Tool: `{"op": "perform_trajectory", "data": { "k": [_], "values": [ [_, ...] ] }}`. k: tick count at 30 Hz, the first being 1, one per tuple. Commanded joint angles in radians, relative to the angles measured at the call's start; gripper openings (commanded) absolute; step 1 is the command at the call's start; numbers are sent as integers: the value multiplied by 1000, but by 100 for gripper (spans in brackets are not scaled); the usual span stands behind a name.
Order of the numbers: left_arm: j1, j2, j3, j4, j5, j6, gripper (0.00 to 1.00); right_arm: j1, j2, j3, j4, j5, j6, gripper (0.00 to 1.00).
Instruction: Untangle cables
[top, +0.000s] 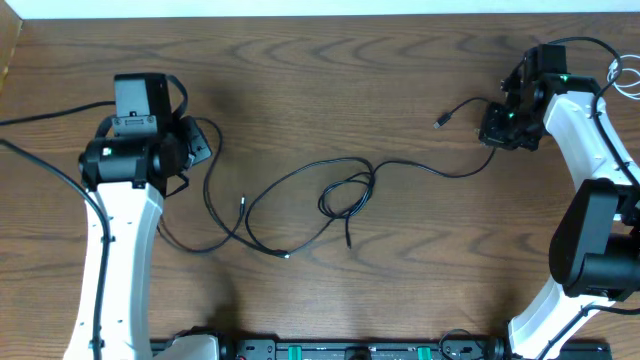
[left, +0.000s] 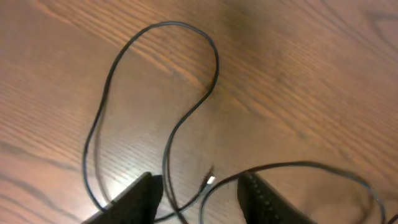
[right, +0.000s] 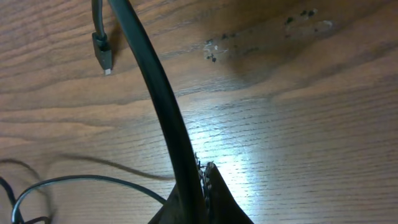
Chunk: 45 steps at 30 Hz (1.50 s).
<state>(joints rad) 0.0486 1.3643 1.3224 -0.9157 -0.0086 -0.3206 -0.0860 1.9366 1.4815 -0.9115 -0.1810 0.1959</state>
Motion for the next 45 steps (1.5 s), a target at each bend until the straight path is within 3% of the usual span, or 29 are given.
{"op": "perform_trajectory", "data": {
  "k": [1,3,6,22,33,43,44,45],
  "values": [
    [0,16,11,31,126,136,51,-2,-6,0,8,17,-10,1],
    [-5,16,11,64,330,294,53,-1,-6,0,19,16,-10,2],
    [-38,21,11,93,461,388,56,2,-6,0,22,13,-10,2],
    [-426,312,10,-26,473,607,64,2,-6,-1,13,13,-10,3],
    [-530,485,10,123,452,615,64,2,-6,-1,6,13,-10,3],
    [-531,558,10,238,284,546,63,2,-6,-1,6,13,-10,3],
    [-531,560,10,241,284,547,62,2,-6,-1,6,13,-10,3],
    [-531,560,10,241,284,547,53,2,-6,-1,6,13,-10,3]
  ]
}}
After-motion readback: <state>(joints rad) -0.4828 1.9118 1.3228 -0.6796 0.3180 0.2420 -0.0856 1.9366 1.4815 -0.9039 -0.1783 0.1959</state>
